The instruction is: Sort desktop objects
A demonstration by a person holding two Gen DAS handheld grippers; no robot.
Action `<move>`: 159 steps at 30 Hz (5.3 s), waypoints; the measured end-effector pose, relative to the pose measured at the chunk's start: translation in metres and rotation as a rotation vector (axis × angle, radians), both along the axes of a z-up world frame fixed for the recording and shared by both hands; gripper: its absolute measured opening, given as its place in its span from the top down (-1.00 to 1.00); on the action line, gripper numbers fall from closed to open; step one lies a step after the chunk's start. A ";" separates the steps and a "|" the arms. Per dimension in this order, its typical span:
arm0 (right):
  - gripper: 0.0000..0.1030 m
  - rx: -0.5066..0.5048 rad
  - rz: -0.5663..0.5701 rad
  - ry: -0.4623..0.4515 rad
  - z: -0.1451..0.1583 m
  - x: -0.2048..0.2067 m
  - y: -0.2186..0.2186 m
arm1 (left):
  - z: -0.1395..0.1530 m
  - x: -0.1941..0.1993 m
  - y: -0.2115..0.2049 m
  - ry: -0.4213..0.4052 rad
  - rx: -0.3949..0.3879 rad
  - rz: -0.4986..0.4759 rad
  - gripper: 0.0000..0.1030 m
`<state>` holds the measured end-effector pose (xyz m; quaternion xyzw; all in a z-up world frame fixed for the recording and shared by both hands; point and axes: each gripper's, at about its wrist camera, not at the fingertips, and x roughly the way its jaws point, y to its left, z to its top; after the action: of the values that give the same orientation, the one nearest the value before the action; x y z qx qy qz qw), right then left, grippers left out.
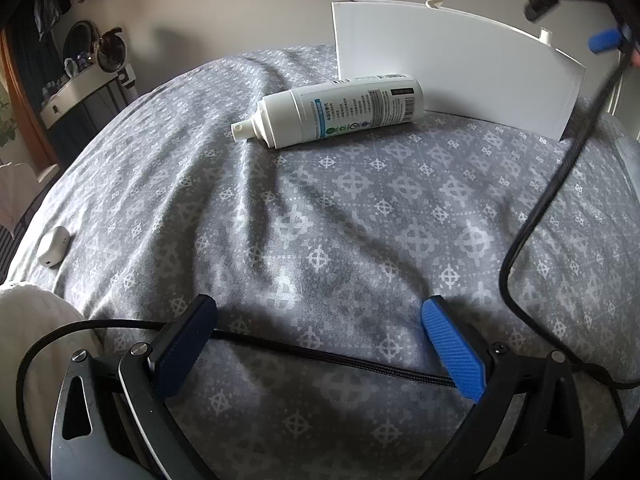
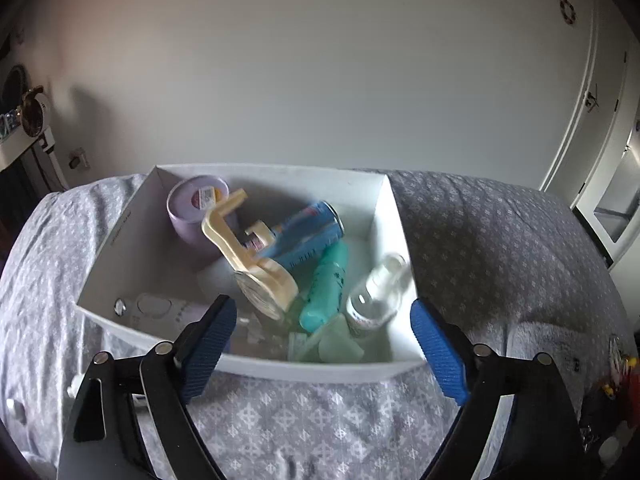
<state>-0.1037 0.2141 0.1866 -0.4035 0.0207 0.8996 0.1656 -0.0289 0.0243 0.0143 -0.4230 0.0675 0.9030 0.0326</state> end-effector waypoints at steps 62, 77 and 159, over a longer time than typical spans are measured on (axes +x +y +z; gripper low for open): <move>-1.00 -0.031 -0.216 -0.044 -0.149 0.182 -0.044 | 0.048 -0.070 0.038 -0.288 0.044 -0.537 0.15; -1.00 -0.035 -0.216 -0.043 -0.149 0.182 -0.046 | 0.162 -0.107 0.035 -0.159 0.348 -0.509 0.16; -1.00 -0.042 -0.293 -0.031 -0.146 0.184 -0.045 | -0.008 -0.030 -0.003 0.003 0.020 0.005 -0.99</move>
<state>0.0804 0.1687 0.0402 -0.4135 0.0954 0.8588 0.2870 -0.0586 0.0217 0.0062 -0.4215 0.0573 0.9044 0.0345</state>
